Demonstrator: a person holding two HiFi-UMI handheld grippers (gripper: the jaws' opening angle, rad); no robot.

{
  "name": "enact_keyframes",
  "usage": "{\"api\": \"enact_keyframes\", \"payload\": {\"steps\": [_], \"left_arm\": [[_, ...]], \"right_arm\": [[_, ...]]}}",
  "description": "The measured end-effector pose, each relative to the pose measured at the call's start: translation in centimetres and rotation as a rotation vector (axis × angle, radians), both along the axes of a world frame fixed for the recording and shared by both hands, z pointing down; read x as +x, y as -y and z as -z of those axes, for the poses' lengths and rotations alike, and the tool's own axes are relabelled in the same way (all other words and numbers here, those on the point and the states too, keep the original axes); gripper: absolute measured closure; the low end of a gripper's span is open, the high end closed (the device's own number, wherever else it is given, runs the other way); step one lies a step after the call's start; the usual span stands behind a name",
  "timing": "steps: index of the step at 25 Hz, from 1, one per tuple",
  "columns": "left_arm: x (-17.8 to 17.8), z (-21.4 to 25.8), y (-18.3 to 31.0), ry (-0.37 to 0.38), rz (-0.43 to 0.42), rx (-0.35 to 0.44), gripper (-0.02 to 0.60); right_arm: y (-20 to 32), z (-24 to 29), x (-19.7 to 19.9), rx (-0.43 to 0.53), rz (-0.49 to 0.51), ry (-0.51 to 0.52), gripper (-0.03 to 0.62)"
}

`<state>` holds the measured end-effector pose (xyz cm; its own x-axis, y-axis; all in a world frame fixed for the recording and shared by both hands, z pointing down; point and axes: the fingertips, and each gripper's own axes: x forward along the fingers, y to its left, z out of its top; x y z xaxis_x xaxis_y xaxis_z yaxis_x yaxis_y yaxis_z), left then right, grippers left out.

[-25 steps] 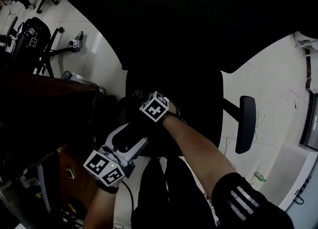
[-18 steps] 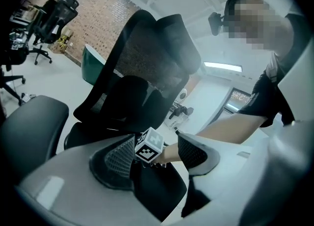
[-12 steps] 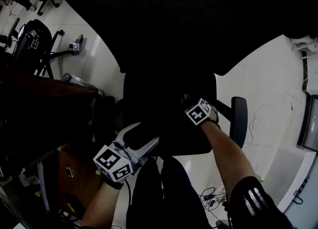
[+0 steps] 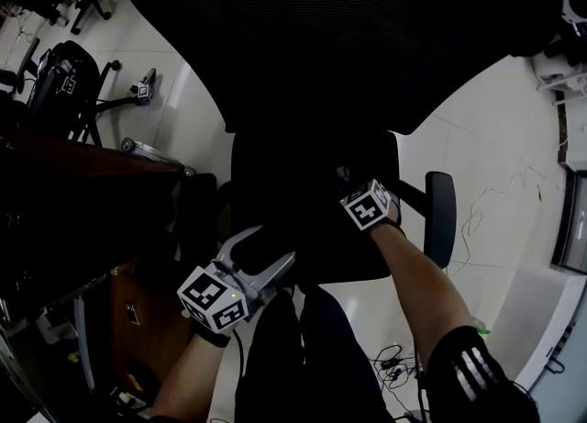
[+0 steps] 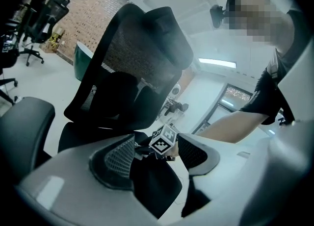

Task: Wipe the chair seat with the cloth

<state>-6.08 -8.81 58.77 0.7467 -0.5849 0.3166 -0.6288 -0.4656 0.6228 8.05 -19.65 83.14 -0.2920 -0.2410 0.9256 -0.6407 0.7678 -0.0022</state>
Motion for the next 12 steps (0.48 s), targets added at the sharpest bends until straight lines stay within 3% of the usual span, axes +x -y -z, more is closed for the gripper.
{"api": "enact_keyframes", "payload": {"steps": [3, 6, 9, 12], "left_arm": [[-1.9, -0.5, -1.1, 0.019, 0.026, -0.013, 0.281], [-3.6, -0.6, -1.9, 0.044, 0.054, -0.027, 0.279], [-5.0, -1.1, -2.7, 0.061, 0.076, -0.035, 0.278], [-5.7, -1.5, -3.4, 0.060, 0.087, -0.033, 0.278]], "right_arm": [[-1.6, 2.1, -8.4, -0.010, 0.059, 0.154, 0.542], [-4.6, 2.8, -16.3, -0.028, 0.184, 0.243, 0.542], [-7.6, 2.4, -21.6, -0.052, 0.275, 0.264, 0.542], [-10.1, 0.9, -23.9, -0.088, 0.331, 0.241, 0.542]]}}
